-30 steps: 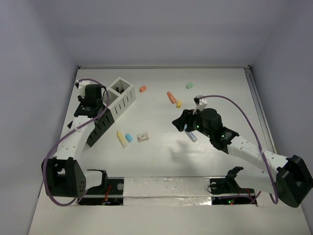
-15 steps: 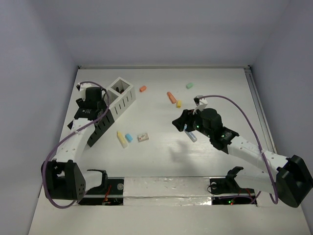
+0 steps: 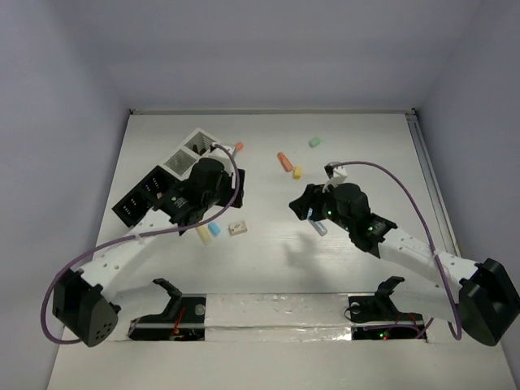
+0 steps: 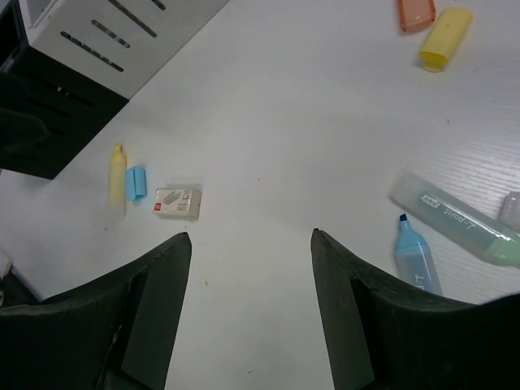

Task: Sort the stationery into containers
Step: Pick up the stationery from the center of the board.

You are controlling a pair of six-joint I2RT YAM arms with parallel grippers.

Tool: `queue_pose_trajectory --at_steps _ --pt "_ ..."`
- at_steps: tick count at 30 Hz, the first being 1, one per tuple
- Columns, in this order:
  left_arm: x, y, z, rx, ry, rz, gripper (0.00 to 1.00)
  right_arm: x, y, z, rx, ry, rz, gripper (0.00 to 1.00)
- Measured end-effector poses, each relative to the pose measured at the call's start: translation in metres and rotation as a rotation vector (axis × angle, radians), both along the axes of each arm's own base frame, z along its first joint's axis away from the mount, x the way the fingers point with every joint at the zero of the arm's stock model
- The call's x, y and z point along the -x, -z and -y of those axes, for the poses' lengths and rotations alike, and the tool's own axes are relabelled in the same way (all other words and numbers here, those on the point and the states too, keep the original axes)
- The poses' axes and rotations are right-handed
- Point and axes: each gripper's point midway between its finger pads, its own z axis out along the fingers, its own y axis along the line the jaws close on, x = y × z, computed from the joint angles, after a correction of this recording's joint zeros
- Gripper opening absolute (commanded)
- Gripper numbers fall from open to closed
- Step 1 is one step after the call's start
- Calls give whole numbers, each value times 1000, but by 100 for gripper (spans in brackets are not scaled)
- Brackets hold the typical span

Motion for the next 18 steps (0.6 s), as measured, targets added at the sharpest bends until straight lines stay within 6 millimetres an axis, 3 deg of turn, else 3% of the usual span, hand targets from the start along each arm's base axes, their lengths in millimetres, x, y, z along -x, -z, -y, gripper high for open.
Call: queue_pose_trajectory --at_steps 8,13,18 --pt "21 107 13 -190 124 -340 72 -2 -21 21 -33 100 74 65" --pt "35 138 18 -241 204 -448 73 -6 -24 24 -33 127 88 65" --pt "40 154 15 -282 229 -493 73 -7 -20 24 -25 130 81 65"
